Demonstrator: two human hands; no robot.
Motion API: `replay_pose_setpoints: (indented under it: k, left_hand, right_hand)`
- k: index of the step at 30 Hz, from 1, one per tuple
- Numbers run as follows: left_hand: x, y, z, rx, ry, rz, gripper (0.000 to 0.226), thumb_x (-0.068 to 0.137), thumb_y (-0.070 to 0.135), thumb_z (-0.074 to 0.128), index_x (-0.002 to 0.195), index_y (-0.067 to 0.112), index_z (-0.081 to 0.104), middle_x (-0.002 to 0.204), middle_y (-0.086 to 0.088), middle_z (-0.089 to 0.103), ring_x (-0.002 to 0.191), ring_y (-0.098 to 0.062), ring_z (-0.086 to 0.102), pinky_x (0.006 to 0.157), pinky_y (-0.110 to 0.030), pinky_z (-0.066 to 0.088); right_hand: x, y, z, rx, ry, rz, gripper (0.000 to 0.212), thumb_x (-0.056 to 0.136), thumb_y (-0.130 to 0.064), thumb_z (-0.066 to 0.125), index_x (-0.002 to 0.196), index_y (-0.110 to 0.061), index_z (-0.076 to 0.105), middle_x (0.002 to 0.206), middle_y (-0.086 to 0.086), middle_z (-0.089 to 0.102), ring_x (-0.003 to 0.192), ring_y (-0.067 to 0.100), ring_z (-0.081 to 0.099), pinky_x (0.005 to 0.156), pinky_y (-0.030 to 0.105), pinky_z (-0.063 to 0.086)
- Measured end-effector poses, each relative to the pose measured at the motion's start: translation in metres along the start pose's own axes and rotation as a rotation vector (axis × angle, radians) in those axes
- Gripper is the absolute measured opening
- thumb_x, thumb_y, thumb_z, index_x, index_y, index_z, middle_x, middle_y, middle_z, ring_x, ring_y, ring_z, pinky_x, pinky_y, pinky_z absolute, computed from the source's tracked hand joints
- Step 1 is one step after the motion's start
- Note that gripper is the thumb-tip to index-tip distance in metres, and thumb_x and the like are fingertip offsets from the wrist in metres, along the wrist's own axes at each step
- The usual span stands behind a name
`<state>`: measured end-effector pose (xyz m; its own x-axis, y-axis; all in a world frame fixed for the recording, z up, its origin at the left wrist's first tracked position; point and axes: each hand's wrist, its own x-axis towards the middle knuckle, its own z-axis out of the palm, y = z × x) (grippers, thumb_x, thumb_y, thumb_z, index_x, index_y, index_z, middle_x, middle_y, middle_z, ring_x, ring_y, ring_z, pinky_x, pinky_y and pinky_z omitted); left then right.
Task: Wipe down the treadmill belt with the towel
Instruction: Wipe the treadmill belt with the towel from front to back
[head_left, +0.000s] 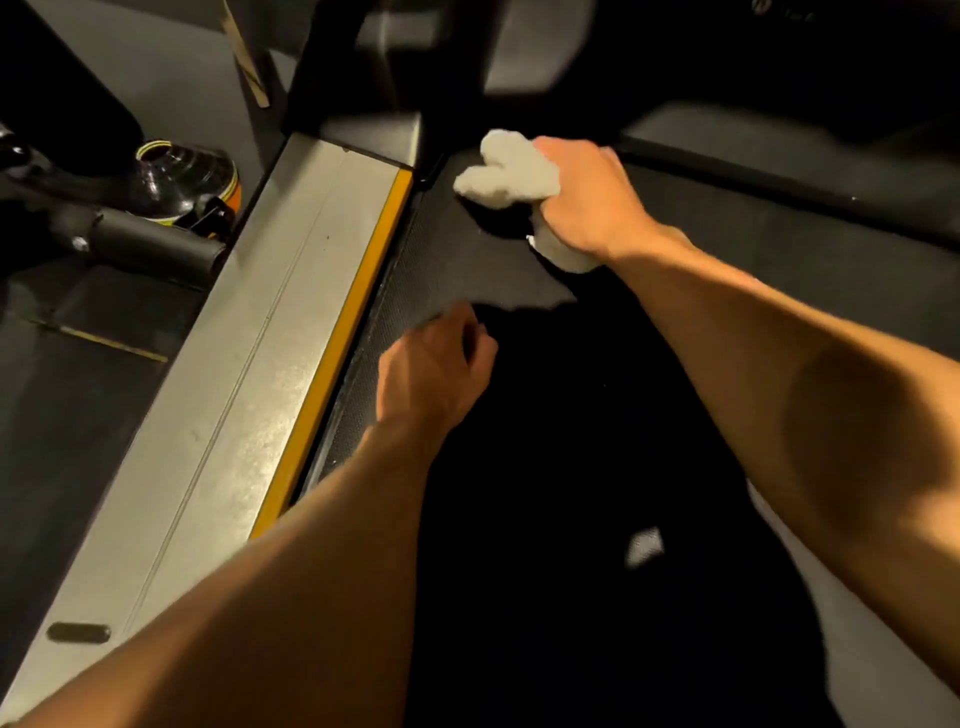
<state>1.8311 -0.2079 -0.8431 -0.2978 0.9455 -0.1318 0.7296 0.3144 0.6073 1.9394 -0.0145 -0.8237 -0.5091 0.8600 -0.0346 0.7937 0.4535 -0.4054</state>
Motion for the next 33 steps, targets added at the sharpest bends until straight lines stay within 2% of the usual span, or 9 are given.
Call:
replay_pose_setpoints:
  k: [3, 7, 11, 14, 18, 21, 26, 30, 33]
  left_hand:
    - [0.005, -0.010, -0.017, -0.115, 0.138, -0.152, 0.028, 0.091, 0.035, 0.037, 0.088, 0.013, 0.054, 0.077, -0.008, 0.061, 0.073, -0.031, 0.058, 0.067, -0.041, 0.049]
    - [0.011, -0.021, -0.038, -0.210, 0.339, -0.389, 0.026, 0.095, 0.015, 0.036, 0.099, 0.009, 0.060, 0.098, -0.008, 0.065, 0.093, -0.029, 0.054, 0.076, -0.033, 0.039]
    - [0.014, -0.022, -0.043, -0.178, 0.273, -0.433, 0.025, 0.099, 0.018, 0.039, 0.106, 0.011, 0.061, 0.107, -0.011, 0.064, 0.101, -0.029, 0.057, 0.080, -0.033, 0.040]
    - [0.013, -0.017, -0.041, -0.121, 0.231, -0.418, 0.026, 0.101, 0.020, 0.039, 0.110, 0.012, 0.062, 0.108, -0.010, 0.064, 0.095, -0.023, 0.056, 0.078, -0.031, 0.039]
    - [0.017, -0.013, -0.043, -0.077, 0.267, -0.381, 0.024, 0.099, 0.018, 0.041, 0.106, 0.012, 0.064, 0.104, -0.011, 0.065, 0.089, -0.023, 0.056, 0.075, -0.031, 0.038]
    - [0.020, -0.008, -0.041, -0.055, 0.262, -0.375, 0.022, 0.097, 0.011, 0.044, 0.107, 0.012, 0.063, 0.110, -0.009, 0.064, 0.097, -0.024, 0.058, 0.079, -0.027, 0.037]
    - [0.013, -0.004, -0.027, 0.199, 0.030, -0.094, 0.037, 0.084, 0.000, 0.050, 0.118, 0.011, 0.060, 0.118, -0.015, 0.059, 0.109, -0.033, 0.055, 0.087, -0.040, 0.046]
    - [0.021, 0.003, -0.029, 0.210, 0.040, -0.051, 0.040, 0.088, 0.005, 0.054, 0.128, 0.011, 0.052, 0.127, -0.017, 0.056, 0.115, -0.036, 0.053, 0.094, -0.045, 0.045]
    - [0.023, 0.008, -0.024, 0.138, -0.020, 0.011, 0.042, 0.093, 0.024, 0.053, 0.134, 0.018, 0.048, 0.132, -0.011, 0.055, 0.120, -0.032, 0.052, 0.098, -0.044, 0.043]
  right_hand:
    - [-0.018, -0.014, 0.022, -0.084, -0.117, -0.065, 0.059, 0.075, -0.017, 0.042, 0.130, -0.034, 0.050, 0.132, -0.001, 0.057, 0.121, 0.029, 0.050, 0.100, 0.038, 0.043]
    - [-0.063, -0.038, 0.026, -0.071, -0.311, -0.245, 0.034, 0.074, -0.022, 0.054, 0.100, -0.044, 0.055, 0.097, -0.015, 0.063, 0.097, 0.023, 0.058, 0.078, 0.038, 0.048]
    - [-0.047, -0.015, 0.001, -0.133, -0.045, -0.108, 0.043, 0.076, -0.014, 0.048, 0.116, -0.025, 0.058, 0.111, 0.006, 0.064, 0.105, 0.033, 0.056, 0.085, 0.037, 0.044]
    - [-0.061, -0.026, 0.000, -0.174, -0.140, -0.085, 0.048, 0.081, -0.014, 0.047, 0.125, -0.032, 0.052, 0.116, 0.003, 0.057, 0.102, 0.028, 0.055, 0.089, 0.042, 0.047]
    - [-0.118, -0.059, 0.003, -0.050, -0.419, -0.456, 0.028, 0.081, -0.028, 0.065, 0.108, -0.037, 0.062, 0.092, -0.013, 0.058, 0.086, 0.014, 0.054, 0.076, 0.039, 0.050]
    - [-0.101, -0.029, -0.010, -0.095, -0.329, -0.419, 0.017, 0.082, -0.056, 0.060, 0.089, -0.041, 0.058, 0.080, -0.011, 0.061, 0.082, 0.014, 0.058, 0.072, 0.036, 0.048]
    - [-0.081, 0.005, -0.001, -0.229, -0.220, -0.217, 0.038, 0.080, -0.016, 0.052, 0.112, -0.035, 0.052, 0.098, -0.004, 0.055, 0.088, 0.025, 0.056, 0.068, 0.035, 0.047]
    - [-0.144, -0.009, 0.015, -0.082, -0.368, -0.686, 0.058, 0.070, -0.013, 0.071, 0.123, -0.028, 0.056, 0.119, 0.004, 0.060, 0.105, 0.024, 0.058, 0.079, 0.039, 0.051]
    - [-0.120, -0.013, 0.005, 0.014, -0.209, -0.452, 0.031, 0.079, -0.044, 0.060, 0.110, -0.038, 0.061, 0.105, -0.006, 0.065, 0.098, 0.018, 0.059, 0.078, 0.032, 0.050]
